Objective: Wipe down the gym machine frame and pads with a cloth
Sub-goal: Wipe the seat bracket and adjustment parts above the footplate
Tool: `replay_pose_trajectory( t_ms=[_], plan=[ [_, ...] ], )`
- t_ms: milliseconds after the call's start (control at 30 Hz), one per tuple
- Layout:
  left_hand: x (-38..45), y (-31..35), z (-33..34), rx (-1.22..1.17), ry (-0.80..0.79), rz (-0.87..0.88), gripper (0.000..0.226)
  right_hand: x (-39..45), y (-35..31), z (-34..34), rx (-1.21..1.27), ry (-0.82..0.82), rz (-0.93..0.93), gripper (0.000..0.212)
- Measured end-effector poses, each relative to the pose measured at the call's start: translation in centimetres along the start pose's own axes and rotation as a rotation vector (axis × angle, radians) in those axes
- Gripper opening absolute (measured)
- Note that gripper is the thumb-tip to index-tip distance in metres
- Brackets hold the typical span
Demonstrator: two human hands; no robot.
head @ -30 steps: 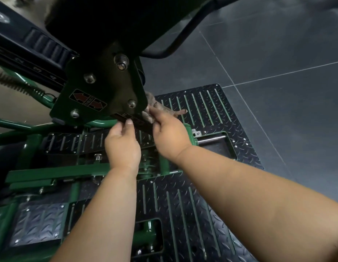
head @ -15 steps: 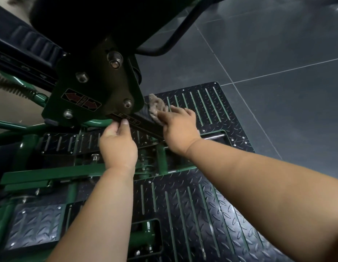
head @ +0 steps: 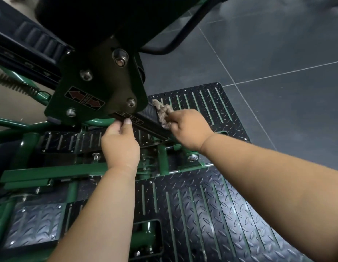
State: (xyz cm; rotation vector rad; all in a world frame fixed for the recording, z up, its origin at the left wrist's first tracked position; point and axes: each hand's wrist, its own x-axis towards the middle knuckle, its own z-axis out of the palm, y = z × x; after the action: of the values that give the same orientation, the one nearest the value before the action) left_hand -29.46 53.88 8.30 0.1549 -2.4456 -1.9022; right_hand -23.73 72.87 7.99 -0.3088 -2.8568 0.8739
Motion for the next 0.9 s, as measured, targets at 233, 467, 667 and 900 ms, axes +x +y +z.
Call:
replay_pose_trajectory(
  t_ms=[233,467,667,900],
  plan=[
    [0.1,-0.2,0.0,0.009,0.006,0.012,0.015,3.3,0.9,-0.7,-0.12,-0.074,0.083,0.035],
    [-0.1,0.0,-0.2,0.038,0.02,0.033,0.023,1.7,4.3,1.1,0.417,-0.148,0.365,0.037],
    [-1.8,-0.3,1.0,0.107,-0.031,-0.002,0.038,-1.3,3.9,4.1,0.769,0.148,0.674,0.041],
    [-1.1,-0.8,1.2,0.212,-0.033,0.038,0.032,-2.2,4.4,3.8,0.802,0.25,0.759,0.04]
  ],
)
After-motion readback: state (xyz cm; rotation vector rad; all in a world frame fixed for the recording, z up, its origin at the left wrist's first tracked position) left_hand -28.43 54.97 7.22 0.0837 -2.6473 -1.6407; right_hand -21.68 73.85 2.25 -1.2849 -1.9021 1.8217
